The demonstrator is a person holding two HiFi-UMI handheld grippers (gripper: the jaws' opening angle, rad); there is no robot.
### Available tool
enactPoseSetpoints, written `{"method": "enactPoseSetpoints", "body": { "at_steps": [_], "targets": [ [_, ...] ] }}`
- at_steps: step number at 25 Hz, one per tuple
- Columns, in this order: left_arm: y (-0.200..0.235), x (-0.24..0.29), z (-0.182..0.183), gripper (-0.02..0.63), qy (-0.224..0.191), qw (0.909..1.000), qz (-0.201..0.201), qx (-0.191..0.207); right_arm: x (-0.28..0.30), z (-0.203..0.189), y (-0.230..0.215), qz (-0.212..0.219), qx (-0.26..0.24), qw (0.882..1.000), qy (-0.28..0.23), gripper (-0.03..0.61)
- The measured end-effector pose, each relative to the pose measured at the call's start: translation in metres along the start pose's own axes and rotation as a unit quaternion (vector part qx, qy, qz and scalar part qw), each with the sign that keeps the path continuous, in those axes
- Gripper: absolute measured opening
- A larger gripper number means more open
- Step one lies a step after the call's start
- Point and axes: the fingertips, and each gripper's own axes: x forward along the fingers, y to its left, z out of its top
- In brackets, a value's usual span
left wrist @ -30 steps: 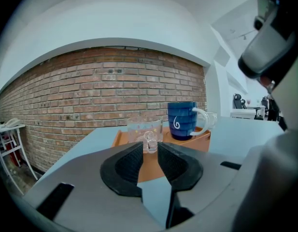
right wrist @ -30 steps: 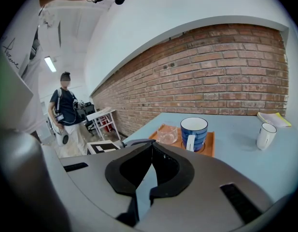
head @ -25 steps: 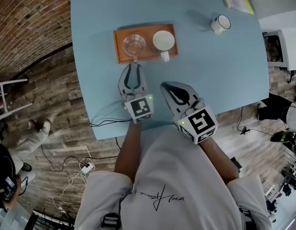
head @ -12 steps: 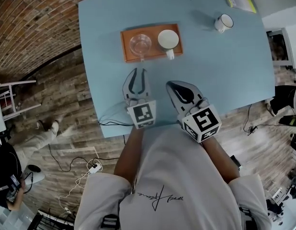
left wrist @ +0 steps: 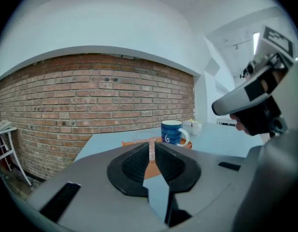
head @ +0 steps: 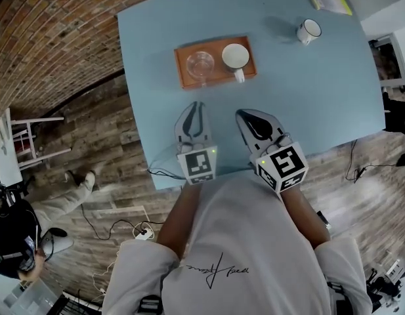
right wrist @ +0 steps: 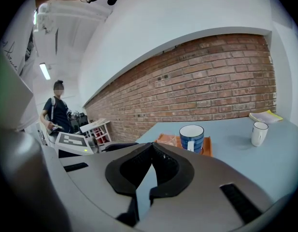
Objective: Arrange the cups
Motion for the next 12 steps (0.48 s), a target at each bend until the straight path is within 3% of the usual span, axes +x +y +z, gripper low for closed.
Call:
{"method": "enactPoseSetpoints", "body": {
  "at_steps": [12],
  "targets": [
    [-0.006,-0.021,0.029,0.01,-0.014,0.9985,-0.045,-0.027,-0.013,0.007,0.003,-0.02,-0.002,1.0,-0.021,0.021]
  ]
}}
